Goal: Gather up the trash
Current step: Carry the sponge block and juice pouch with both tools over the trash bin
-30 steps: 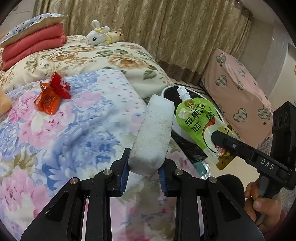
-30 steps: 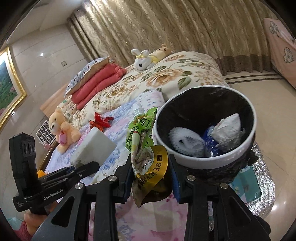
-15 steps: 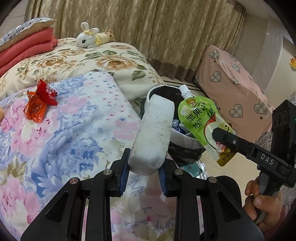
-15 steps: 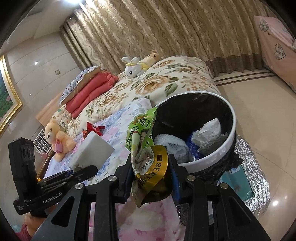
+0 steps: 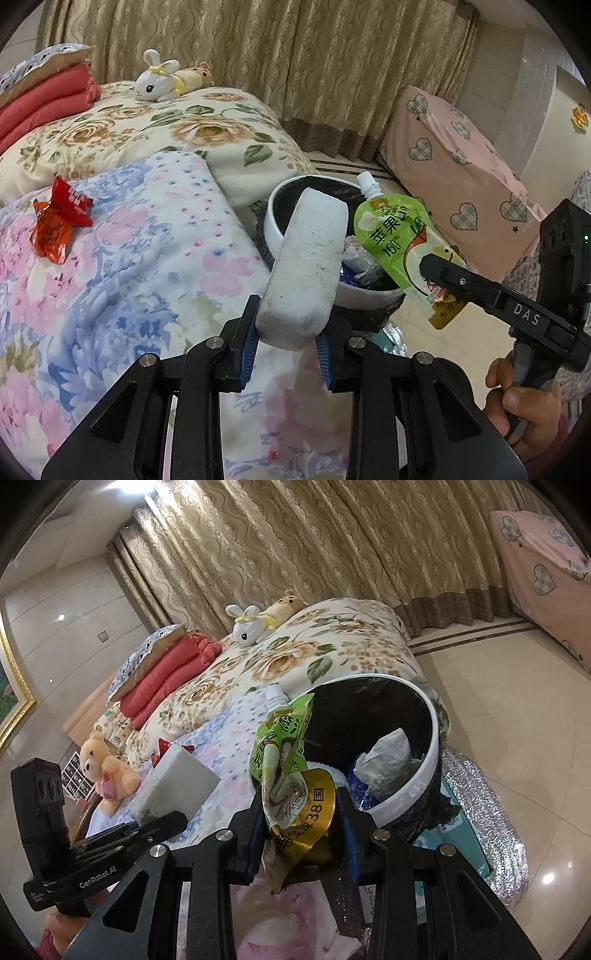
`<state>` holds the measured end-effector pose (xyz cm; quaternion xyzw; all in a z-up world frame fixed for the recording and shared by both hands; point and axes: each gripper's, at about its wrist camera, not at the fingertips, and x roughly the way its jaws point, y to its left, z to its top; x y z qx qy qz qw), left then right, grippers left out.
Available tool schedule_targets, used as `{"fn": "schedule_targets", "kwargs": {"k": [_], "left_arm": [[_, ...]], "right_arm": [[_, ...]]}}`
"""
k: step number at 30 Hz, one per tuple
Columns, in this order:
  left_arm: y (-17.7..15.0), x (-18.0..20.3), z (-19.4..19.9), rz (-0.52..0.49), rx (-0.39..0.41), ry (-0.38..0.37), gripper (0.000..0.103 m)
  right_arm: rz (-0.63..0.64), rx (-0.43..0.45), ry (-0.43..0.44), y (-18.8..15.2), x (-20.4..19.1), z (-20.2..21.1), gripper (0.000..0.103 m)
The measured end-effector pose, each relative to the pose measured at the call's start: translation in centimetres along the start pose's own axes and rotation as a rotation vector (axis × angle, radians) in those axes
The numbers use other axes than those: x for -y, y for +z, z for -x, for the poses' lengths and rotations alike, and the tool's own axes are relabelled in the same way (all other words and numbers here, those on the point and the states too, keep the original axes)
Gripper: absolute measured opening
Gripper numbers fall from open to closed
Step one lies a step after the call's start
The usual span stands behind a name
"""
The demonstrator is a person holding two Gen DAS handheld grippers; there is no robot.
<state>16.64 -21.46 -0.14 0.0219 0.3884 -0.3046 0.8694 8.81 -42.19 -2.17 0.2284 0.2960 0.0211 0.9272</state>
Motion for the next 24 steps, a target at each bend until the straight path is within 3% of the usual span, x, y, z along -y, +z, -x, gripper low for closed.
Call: {"fn": "schedule_targets", "kwargs": {"k": [24], "left_arm": [[2.7,2.7,-2.9,-0.066,-0.016,-0.009,0.026]], "right_arm": [[-0.027,0.010,-0.041,1.9,2.0,-1.1,0.036]]}}
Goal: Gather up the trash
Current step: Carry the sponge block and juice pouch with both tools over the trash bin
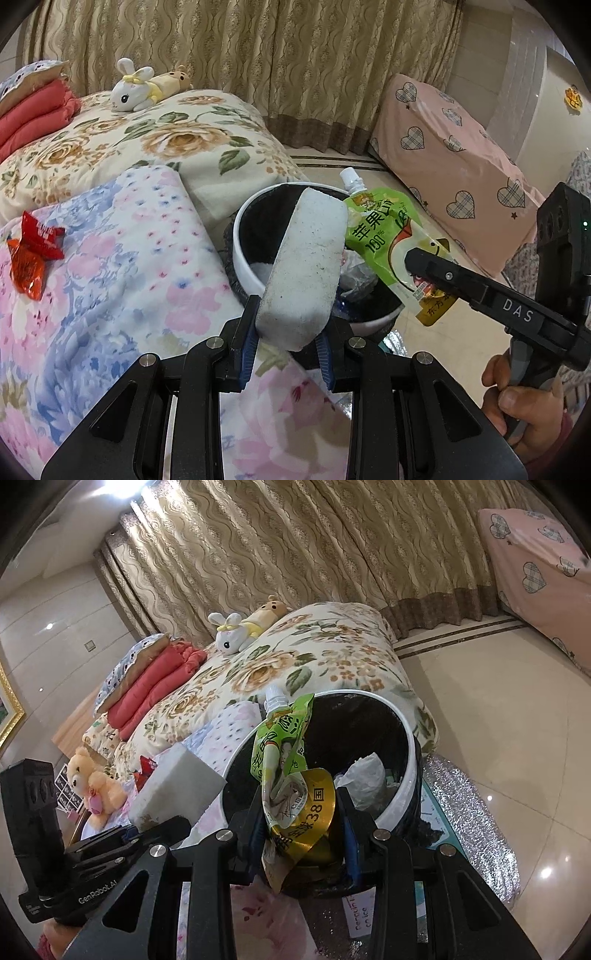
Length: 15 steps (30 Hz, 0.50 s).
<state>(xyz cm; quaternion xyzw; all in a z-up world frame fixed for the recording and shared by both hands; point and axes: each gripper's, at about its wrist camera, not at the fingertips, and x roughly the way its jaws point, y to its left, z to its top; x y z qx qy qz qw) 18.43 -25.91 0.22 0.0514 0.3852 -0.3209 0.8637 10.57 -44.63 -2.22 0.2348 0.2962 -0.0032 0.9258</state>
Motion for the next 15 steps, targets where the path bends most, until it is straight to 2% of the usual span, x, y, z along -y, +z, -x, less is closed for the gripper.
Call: {"fn": "schedule_targets", "kwargs": {"k": [15], "left_arm": [[1.7,1.1,-2.2,-0.034,-0.014,0.007,0.026]], "right_arm": [[0.000,-0.018,-0.024,1.6,0.5,-1.5,0.036]]}}
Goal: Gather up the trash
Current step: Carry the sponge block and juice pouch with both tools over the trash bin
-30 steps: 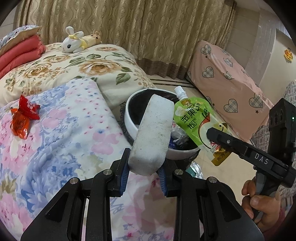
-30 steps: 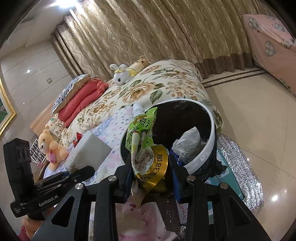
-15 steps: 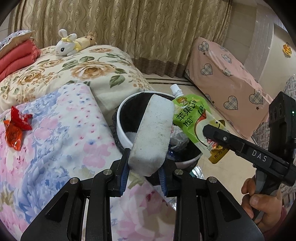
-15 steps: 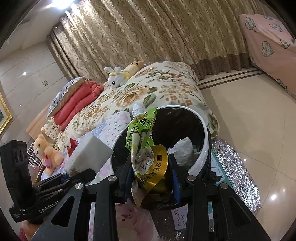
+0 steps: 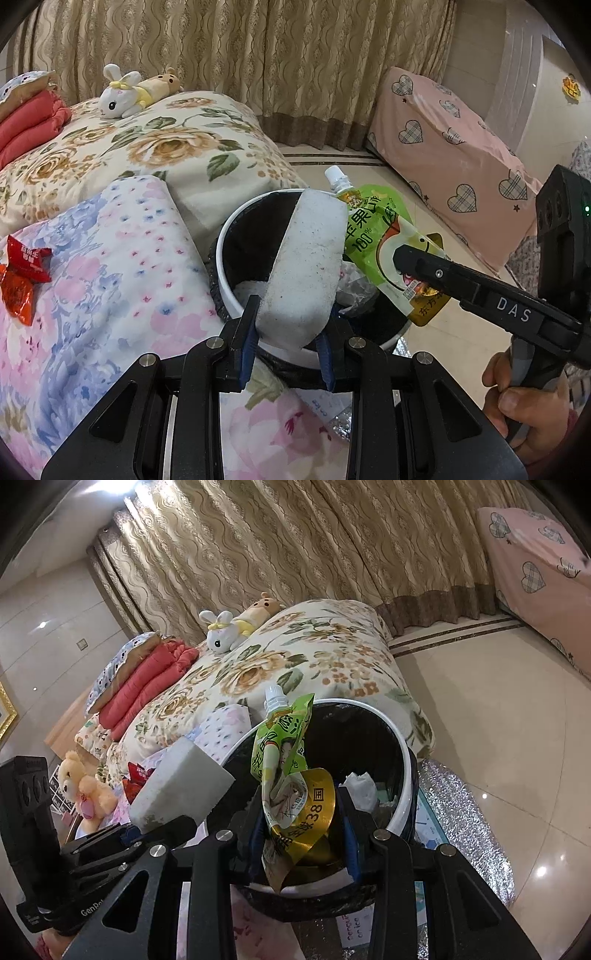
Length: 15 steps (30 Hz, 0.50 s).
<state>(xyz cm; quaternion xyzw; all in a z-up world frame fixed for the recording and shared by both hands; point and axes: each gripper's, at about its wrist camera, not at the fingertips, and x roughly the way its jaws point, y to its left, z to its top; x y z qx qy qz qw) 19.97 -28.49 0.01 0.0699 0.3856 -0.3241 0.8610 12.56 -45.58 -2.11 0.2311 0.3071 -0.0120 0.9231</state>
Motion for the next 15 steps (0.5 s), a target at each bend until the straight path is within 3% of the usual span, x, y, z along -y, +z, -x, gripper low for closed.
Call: {"fn": "schedule_targets", "kwargs": {"k": [15], "left_arm": [[0.9,-0.3,-1.9,0.013,-0.027,0.001,0.027]], "right_arm": [[-0.017,-0.026,-0.018,0.9,0.7,-1.4,0.036]]}}
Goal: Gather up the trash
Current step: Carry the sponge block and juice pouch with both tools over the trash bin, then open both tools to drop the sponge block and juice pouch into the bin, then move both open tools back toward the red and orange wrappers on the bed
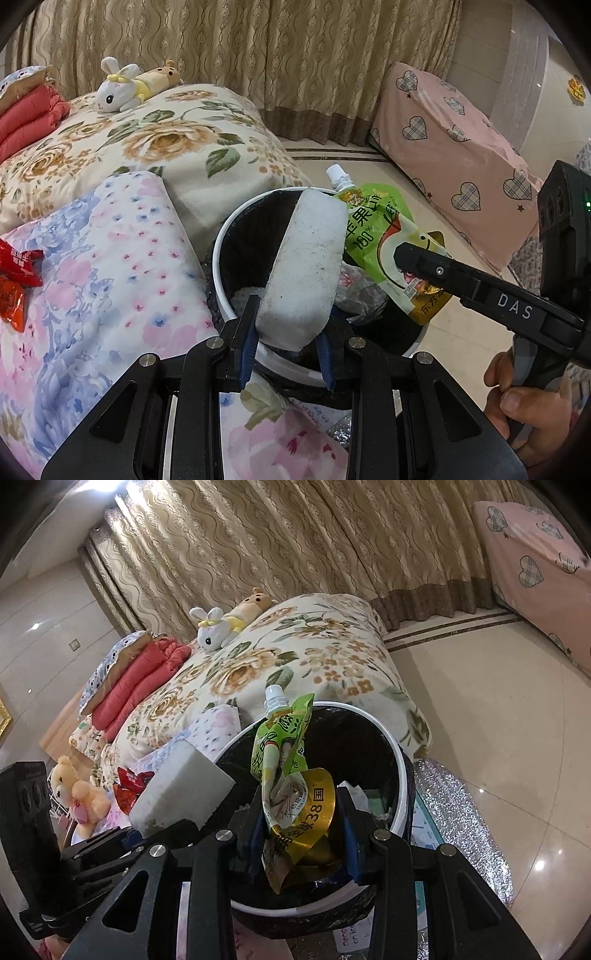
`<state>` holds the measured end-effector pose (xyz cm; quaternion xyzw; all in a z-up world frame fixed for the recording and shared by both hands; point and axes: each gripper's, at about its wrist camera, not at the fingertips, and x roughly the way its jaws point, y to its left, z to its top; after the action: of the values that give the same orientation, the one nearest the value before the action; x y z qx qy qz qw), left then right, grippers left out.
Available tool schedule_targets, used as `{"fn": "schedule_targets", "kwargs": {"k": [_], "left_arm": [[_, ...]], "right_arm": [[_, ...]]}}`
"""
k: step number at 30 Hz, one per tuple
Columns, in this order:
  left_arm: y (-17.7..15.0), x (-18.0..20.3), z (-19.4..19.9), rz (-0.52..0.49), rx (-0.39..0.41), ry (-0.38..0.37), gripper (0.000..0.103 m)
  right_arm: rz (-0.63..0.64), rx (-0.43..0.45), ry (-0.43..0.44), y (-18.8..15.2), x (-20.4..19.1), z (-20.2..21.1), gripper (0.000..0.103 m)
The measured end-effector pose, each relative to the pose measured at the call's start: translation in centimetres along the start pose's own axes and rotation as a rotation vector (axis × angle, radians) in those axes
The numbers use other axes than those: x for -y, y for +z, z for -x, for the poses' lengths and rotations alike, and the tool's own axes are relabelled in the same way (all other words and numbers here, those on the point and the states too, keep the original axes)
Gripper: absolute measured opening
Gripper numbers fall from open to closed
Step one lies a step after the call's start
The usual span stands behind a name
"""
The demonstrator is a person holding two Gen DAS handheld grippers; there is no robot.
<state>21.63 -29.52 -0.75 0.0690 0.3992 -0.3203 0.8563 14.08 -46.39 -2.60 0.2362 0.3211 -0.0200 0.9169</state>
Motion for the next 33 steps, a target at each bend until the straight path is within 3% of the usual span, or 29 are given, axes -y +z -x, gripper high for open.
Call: {"fn": "schedule_targets", "kwargs": {"k": [10,12,14,17,26,33], "left_arm": [[0.4,0.0,-0.7,0.004,-0.013,-0.003,0.031],[0.3,-0.1,-0.6,0.012,-0.013,0.001,0.038],[0.2,-0.2,-0.2,0.017,0.001,0.001,0.049],[-0.2,-0.3,0.3,0.027,0.017,0.004,0.054],[-2.2,-2.4,2.6,0.098,0.047,0.025,0.060],[-5.1,-5.9,4.6,0.192,0.056,0.059,0.063]], "right_arm": [[0.006,-0.015,-0.015,0.5,-0.1,-0.8,0.039],[-0.001,-0.022,-0.021,0.6,0.0,-1.0,0.044],[-0.013,-0.022,-0.019,0.5,0.2,-1.0,0.058],[-0.017,-0.009,-0.021,0.3,0.1,-0.6,0.065],[-0.008,0.025,0.008,-0.4,-1.4,0.9,0.087],[0.015,0.011,0.052,-1.9,-3.8,0.9,0.092]]}}
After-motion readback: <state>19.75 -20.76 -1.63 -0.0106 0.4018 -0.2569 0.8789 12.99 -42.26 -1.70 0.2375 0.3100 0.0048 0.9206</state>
